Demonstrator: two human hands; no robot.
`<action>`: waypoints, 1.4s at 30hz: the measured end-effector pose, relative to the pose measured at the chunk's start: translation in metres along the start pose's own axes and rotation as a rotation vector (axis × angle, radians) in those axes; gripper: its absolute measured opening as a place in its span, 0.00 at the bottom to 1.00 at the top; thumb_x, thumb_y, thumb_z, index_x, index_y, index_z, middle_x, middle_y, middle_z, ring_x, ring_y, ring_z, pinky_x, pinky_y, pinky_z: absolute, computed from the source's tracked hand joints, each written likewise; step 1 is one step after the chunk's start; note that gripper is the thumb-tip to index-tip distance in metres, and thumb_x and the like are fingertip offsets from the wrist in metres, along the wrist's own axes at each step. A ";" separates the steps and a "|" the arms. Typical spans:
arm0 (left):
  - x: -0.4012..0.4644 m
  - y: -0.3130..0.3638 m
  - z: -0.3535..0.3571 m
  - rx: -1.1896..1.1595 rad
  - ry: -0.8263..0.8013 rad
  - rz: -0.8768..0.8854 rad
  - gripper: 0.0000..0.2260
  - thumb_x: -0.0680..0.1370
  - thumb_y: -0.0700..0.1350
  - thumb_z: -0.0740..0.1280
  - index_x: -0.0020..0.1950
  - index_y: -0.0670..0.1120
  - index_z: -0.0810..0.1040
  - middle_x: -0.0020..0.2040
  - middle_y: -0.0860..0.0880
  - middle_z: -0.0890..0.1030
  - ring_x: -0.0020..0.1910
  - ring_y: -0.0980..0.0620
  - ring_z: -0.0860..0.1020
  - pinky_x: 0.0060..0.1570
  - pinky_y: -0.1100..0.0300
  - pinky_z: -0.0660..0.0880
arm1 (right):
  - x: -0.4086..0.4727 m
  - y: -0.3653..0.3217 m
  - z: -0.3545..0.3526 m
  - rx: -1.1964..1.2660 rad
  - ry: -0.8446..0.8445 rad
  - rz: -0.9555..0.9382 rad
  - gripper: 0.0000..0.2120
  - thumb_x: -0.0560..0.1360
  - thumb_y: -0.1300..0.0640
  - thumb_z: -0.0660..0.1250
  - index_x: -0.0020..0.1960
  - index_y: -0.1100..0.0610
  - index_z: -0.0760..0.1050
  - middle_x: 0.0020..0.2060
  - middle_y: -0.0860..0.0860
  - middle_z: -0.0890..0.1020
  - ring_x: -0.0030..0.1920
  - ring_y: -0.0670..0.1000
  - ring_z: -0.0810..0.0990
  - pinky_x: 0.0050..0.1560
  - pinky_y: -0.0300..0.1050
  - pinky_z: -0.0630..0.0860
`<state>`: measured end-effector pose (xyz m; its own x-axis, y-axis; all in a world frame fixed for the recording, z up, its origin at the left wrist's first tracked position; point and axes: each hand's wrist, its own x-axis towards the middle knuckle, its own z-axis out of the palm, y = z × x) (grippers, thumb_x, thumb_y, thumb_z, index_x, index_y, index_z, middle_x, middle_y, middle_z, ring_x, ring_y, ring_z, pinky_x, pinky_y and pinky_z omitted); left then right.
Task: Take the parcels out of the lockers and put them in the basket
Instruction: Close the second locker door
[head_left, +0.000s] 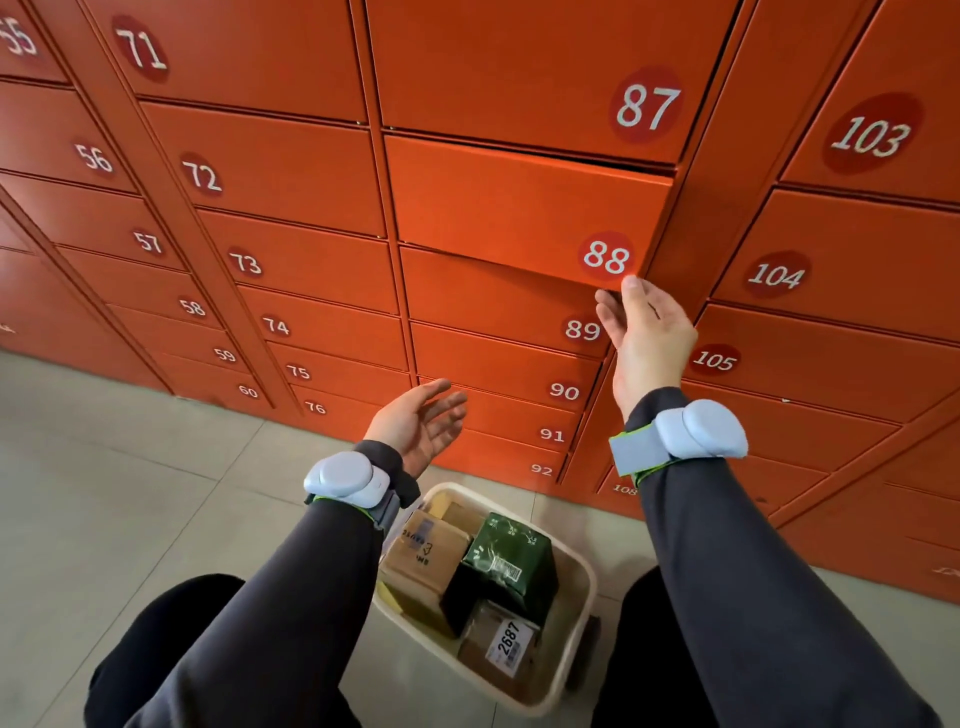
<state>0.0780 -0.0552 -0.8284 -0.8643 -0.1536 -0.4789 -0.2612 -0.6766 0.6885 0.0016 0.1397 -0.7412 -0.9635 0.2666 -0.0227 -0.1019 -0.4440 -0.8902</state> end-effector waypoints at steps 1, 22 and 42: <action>0.000 -0.001 -0.003 0.006 0.008 0.000 0.04 0.78 0.43 0.61 0.49 0.44 0.75 0.32 0.48 0.85 0.28 0.53 0.82 0.30 0.64 0.80 | 0.000 0.001 0.000 0.004 0.007 0.002 0.06 0.75 0.60 0.67 0.50 0.62 0.76 0.39 0.52 0.82 0.40 0.49 0.85 0.46 0.42 0.82; 0.018 -0.083 -0.127 1.268 0.299 -0.346 0.24 0.79 0.50 0.59 0.72 0.43 0.62 0.67 0.39 0.73 0.65 0.40 0.72 0.63 0.54 0.67 | -0.100 0.199 -0.159 -1.113 0.292 0.790 0.32 0.74 0.47 0.64 0.71 0.60 0.58 0.68 0.62 0.67 0.68 0.63 0.67 0.70 0.52 0.62; 0.035 -0.102 -0.150 0.838 0.365 -0.298 0.25 0.78 0.49 0.59 0.75 0.51 0.56 0.70 0.45 0.67 0.59 0.44 0.70 0.57 0.49 0.74 | -0.088 0.243 -0.165 -0.811 0.268 0.617 0.22 0.70 0.68 0.61 0.63 0.57 0.72 0.54 0.57 0.80 0.48 0.58 0.77 0.48 0.46 0.70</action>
<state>0.1389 -0.0997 -0.9975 -0.5626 -0.3691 -0.7397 -0.7931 -0.0116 0.6090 0.1030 0.1497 -1.0306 -0.6953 0.4138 -0.5877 0.6793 0.1113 -0.7253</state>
